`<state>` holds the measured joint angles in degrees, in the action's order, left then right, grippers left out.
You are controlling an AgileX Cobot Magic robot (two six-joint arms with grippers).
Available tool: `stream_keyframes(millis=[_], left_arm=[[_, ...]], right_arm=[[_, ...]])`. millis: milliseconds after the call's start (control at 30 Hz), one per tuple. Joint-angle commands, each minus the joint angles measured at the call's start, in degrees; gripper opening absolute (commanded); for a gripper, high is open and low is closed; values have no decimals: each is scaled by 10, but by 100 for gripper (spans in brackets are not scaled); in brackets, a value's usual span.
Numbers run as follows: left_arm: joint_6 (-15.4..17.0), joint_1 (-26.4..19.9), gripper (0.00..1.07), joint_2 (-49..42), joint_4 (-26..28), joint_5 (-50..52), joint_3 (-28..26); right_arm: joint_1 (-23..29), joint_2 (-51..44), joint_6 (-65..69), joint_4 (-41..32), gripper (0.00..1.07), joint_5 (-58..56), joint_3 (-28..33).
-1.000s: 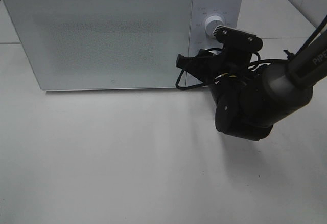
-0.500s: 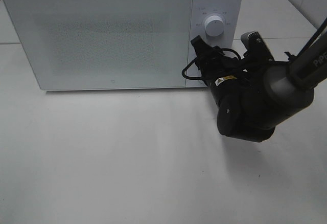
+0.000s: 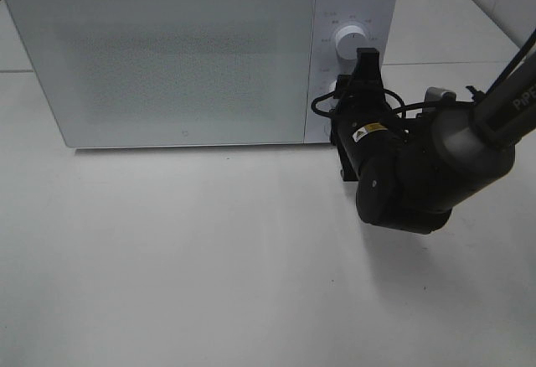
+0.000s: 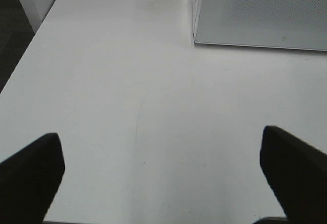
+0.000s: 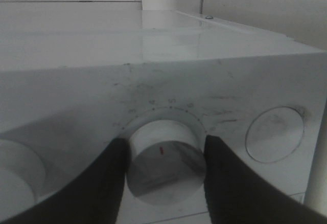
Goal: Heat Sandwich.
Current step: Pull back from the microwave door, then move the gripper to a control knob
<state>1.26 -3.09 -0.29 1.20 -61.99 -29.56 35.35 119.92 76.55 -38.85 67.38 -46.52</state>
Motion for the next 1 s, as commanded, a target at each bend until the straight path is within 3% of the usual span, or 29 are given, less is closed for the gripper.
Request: stream_keyframes(millis=[33, 633, 1000], left_arm=[[-1, -1, 97, -9, 1, 5, 0], [-1, -1, 97, -9, 1, 5, 0], [-1, -1, 97, -9, 1, 5, 0]], right_arm=[[3, -6, 70, 85, 13, 4, -14], [3, -6, 73, 96, 19, 11, -14], [3, -38, 25, 77, 47, 5, 19]])
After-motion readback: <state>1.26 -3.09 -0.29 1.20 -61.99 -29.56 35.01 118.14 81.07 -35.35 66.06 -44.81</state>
